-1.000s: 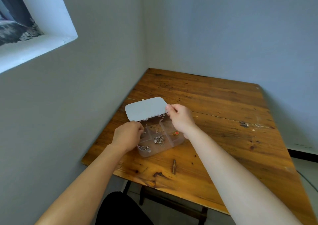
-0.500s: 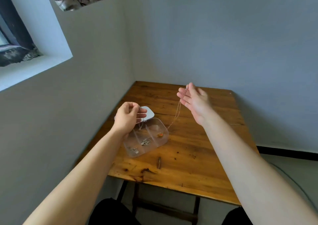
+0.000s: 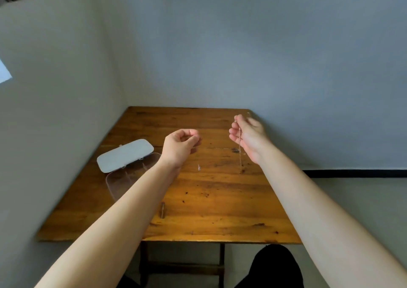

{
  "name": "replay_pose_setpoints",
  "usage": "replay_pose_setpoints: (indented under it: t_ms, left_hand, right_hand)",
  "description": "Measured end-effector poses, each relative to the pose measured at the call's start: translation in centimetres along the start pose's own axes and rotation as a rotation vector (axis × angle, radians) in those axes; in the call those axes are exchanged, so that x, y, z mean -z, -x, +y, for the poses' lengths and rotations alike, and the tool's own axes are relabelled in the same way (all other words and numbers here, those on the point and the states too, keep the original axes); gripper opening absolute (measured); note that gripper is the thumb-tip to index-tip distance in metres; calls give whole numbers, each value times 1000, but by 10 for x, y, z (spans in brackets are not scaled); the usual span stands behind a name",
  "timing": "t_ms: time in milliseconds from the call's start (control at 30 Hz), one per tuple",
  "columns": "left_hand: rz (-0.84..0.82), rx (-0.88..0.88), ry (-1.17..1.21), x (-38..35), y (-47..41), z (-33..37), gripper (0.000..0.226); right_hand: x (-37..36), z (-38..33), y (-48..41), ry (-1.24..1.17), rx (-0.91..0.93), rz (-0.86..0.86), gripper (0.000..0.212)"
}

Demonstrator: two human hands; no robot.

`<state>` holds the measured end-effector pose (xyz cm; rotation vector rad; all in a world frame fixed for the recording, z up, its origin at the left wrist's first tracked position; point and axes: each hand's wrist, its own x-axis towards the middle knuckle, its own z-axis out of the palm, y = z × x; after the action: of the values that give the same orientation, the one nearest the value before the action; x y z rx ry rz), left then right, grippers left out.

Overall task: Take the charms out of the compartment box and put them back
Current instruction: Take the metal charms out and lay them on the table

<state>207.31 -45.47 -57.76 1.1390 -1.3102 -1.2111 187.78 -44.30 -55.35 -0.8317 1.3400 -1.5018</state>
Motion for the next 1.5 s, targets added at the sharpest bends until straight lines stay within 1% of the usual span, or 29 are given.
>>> replay_pose_setpoints:
  t_ms: [67, 200, 300, 400, 467, 567, 667, 733, 867, 933, 1000, 1133, 1200, 1300, 1367, 1433, 1500]
  left_hand:
    - [-26, 70, -38, -11, 1, -18, 8]
    - [-46, 189, -118, -19, 3, -57, 7]
    - [-45, 267, -208, -18, 7, -86, 9]
    - [-47, 306, -299, -12, 13, -103, 9]
    - [-54, 312, -334, -7, 14, -104, 11]
    - [-97, 241, -449, 4, 14, -94, 12]
    - [-141, 56, -674, 24, 11, -80, 12]
    - [-121, -40, -749, 41, 9, -70, 15]
    - [-27, -130, -770, 85, 9, -55, 16]
    - [-27, -100, -835, 110, 12, -52, 17]
    - [-60, -16, -932, 134, 17, -50, 19]
    - [-131, 80, -1131, 170, 35, -53, 21]
    - [-182, 81, -1172, 181, 43, -55, 19]
    - [-255, 26, -1171, 187, 51, -58, 21]
    - [-324, -10, -1215, 187, 53, -60, 31]
    - [-365, 2, -1301, 184, 54, -63, 45]
    - [-380, 13, -1408, 180, 52, -65, 46]
  right_hand:
    - [7, 10, -3, 58, -3, 12, 13]
    - [17, 40, -3, 240, -6, -21, 21]
    - [27, 74, 1, 546, -3, -82, 22]
    - [34, 106, 5, 879, -29, -171, 23]
    - [35, 118, 6, 1015, -38, -201, 24]
    - [30, 118, 4, 1055, -6, -177, 25]
    - [18, 111, 2, 1072, 50, -171, 27]
    - [9, 108, 2, 1084, 93, -176, 26]
    - [-18, 101, 4, 1069, 165, -206, 26]
    - [-37, 100, 8, 1040, 195, -243, 26]
    - [-58, 102, 15, 1037, 230, -295, 27]
    - [-94, 109, 33, 1110, 324, -510, 35]
    - [-110, 112, 40, 1167, 356, -625, 42]
    - [-132, 116, 50, 1253, 398, -753, 57]
    - [-145, 117, 53, 1290, 410, -814, 63]
    - [-153, 121, 55, 1342, 417, -861, 67]
    - [-160, 122, 54, 1417, 422, -901, 67]
